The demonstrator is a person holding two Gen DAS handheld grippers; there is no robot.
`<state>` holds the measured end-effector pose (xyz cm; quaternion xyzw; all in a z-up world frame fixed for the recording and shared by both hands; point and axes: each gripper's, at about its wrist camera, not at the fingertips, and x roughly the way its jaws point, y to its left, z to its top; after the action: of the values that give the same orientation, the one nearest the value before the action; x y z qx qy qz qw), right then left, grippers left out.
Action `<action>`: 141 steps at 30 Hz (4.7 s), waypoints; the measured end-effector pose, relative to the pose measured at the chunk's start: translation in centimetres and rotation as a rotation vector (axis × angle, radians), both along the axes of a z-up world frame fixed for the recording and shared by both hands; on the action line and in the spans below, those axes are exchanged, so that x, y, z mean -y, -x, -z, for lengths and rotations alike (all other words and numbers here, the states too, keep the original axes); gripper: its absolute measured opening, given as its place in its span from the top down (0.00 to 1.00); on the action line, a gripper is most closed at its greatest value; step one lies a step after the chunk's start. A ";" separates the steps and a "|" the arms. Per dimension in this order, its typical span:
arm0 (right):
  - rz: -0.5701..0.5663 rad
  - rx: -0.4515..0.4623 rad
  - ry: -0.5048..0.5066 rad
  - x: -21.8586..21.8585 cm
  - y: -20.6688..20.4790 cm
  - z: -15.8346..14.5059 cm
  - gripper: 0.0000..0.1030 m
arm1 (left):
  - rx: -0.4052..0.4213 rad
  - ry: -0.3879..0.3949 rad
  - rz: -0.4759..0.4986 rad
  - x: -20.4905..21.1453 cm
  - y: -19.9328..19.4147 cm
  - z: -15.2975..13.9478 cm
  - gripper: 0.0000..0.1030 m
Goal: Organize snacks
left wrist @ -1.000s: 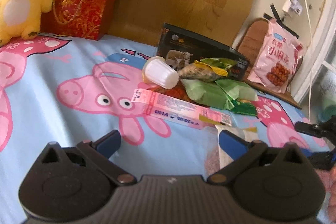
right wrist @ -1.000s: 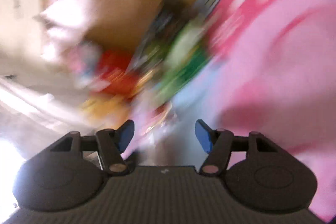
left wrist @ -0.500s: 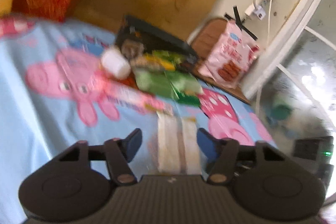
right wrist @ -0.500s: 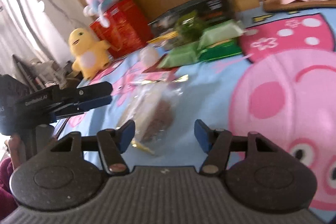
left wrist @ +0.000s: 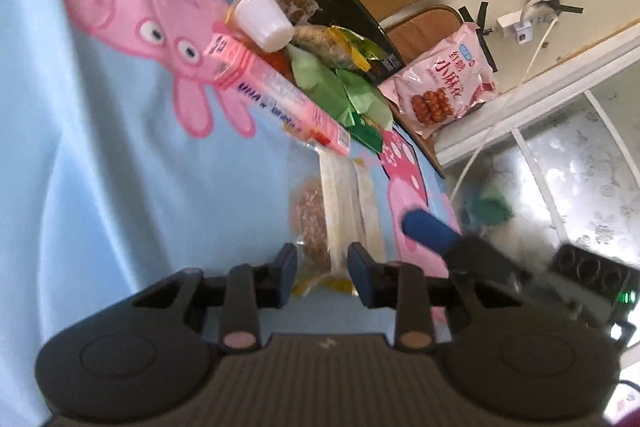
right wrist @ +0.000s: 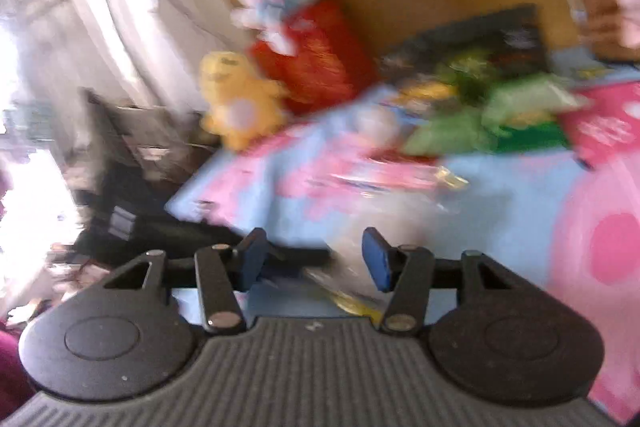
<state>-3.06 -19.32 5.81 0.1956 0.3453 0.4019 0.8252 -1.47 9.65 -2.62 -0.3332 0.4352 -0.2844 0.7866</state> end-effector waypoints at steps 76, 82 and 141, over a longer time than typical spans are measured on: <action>0.550 -0.132 0.071 10.1 1.4 -1.4 0.45 | 0.168 -0.114 0.024 0.6 1.1 -4.3 0.57; 0.461 0.054 0.300 9.7 2.7 -1.3 0.42 | 0.182 -0.145 0.132 6.5 -1.8 -5.3 0.54; 0.546 0.069 0.221 6.0 -14.7 1.1 0.50 | 0.208 -0.314 -0.086 6.9 -15.9 -5.3 0.59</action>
<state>11.66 -25.30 4.67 0.1764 0.2932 0.1313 0.9304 14.42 2.72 2.69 -0.1934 0.3762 -0.2122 0.8809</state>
